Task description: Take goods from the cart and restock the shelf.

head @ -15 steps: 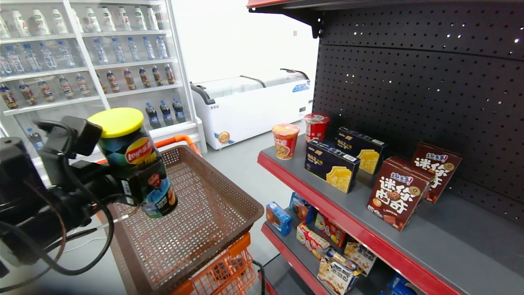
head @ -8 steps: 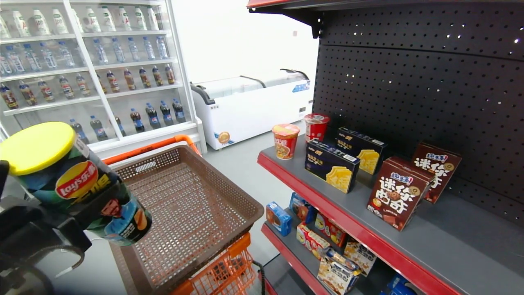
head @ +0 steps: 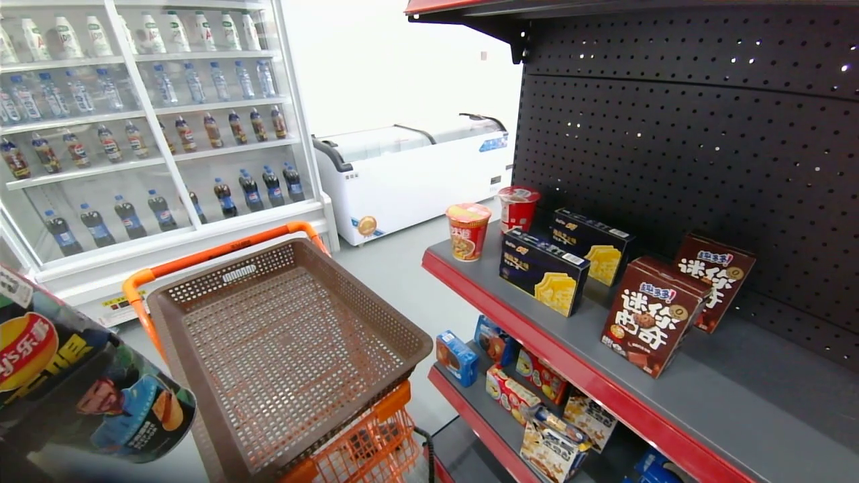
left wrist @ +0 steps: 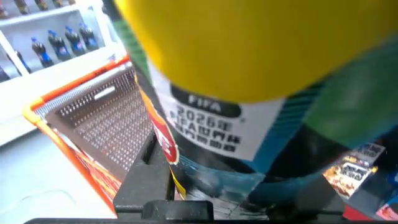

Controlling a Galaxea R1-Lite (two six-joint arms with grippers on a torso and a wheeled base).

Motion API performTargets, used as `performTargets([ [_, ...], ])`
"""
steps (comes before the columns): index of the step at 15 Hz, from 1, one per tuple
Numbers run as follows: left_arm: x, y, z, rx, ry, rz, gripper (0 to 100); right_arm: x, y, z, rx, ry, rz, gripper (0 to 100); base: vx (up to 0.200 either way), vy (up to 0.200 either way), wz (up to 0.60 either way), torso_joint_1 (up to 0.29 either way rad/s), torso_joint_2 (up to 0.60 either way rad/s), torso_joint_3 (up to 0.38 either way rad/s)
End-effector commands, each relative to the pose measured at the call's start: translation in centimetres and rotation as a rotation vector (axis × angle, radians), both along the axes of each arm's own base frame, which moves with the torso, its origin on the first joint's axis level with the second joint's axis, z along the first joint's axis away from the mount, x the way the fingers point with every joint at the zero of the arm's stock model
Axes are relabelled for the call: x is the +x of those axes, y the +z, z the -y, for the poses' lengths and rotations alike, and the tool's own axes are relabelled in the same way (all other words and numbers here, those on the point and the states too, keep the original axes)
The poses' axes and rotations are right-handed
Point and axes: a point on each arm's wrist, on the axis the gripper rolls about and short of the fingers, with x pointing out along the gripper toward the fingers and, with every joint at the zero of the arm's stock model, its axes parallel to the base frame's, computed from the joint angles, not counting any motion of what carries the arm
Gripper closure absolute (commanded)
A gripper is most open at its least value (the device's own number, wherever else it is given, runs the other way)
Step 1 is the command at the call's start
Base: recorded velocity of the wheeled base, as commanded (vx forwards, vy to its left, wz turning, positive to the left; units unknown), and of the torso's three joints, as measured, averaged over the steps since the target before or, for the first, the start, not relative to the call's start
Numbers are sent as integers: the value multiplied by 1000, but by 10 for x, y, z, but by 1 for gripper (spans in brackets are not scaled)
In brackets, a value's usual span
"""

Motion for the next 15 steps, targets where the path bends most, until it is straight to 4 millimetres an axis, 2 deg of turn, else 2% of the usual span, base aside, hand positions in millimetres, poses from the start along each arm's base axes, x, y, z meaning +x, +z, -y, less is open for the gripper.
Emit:
performTargets([
  [1,-16,0,-1,-7,-4,59,100,0,0,0,0,-1,0,0,0,0,0,0,0,0],
  [7,-52,-17,-6,11,18,3,100,0,0,0,-2,4,0,0,0,0,0,0,0,0],
  [11,-84,-36,-9,15,40,-43,100,0,0,0,-2,7,0,0,0,0,-600,0,-4,4],
  [15,-88,-40,-10,15,46,-53,100,0,0,0,-2,7,0,0,0,0,-600,0,6,4],
])
